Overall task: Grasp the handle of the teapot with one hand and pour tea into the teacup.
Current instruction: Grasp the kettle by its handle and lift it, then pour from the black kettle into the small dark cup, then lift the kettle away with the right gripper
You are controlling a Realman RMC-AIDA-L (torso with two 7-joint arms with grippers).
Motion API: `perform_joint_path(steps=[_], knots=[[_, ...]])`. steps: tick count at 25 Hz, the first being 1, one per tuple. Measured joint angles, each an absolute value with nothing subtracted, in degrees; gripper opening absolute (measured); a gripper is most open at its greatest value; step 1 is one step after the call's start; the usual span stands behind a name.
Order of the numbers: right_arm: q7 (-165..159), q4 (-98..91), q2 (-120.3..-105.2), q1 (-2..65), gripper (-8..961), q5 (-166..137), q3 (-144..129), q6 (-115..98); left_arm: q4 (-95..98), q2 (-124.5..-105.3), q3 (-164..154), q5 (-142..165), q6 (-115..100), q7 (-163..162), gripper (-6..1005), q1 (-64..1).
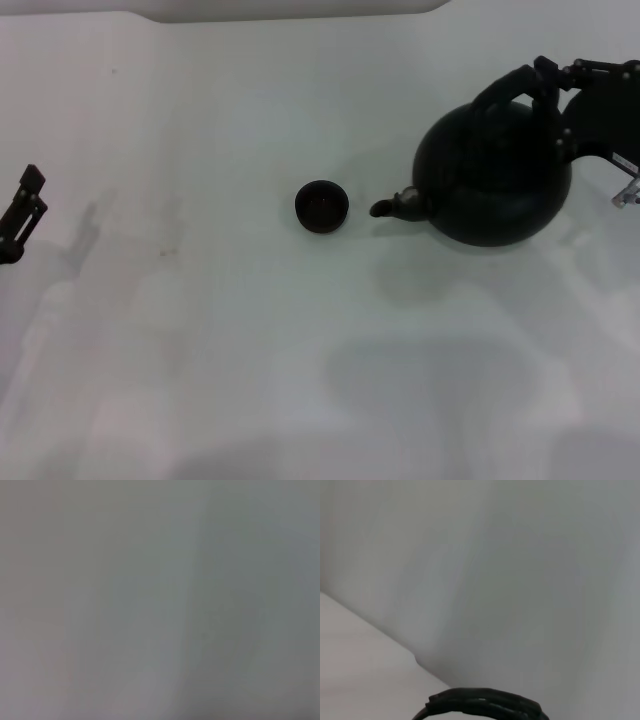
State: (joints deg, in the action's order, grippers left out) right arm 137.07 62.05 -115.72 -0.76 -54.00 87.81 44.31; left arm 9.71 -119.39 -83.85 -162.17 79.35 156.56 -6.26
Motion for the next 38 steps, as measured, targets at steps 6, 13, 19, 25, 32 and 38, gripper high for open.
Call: perform_joint_path(steps=[6, 13, 19, 25, 32, 38], knots=[[137.24, 64.79, -115.76, -1.34, 132, -51.98, 84.8, 42.28, 8.71, -119.54, -84.01, -162.17, 80.45, 156.47, 771, -5.86], [140.14, 69.85, -115.82, -2.11, 132, -51.81, 79.02, 32.2, 8.09, -119.54, -84.28, -162.16, 82.02, 156.39, 772, -5.18], [144.05, 73.83, -115.77, -2.37, 124, -51.75, 74.3, 23.14, 7.23, -119.53, -84.29, -162.16, 82.65, 156.37, 770, -5.19], [146.67, 77.59, -115.87, -3.2, 125, -51.88, 71.88, 16.95, 7.11, -119.6, -84.29, -162.13, 82.76, 156.35, 771, -5.2], [148.8, 80.57, -115.64, -3.42, 125, -52.16, 69.17, 11.9, 7.12, -119.62, -84.29, -162.14, 82.69, 156.35, 772, -5.44], [150.0, 81.87, -115.65, -3.44, 122, -52.21, 67.47, 8.38, 7.12, -119.62, -84.18, -162.16, 82.52, 156.35, 770, -5.63]])
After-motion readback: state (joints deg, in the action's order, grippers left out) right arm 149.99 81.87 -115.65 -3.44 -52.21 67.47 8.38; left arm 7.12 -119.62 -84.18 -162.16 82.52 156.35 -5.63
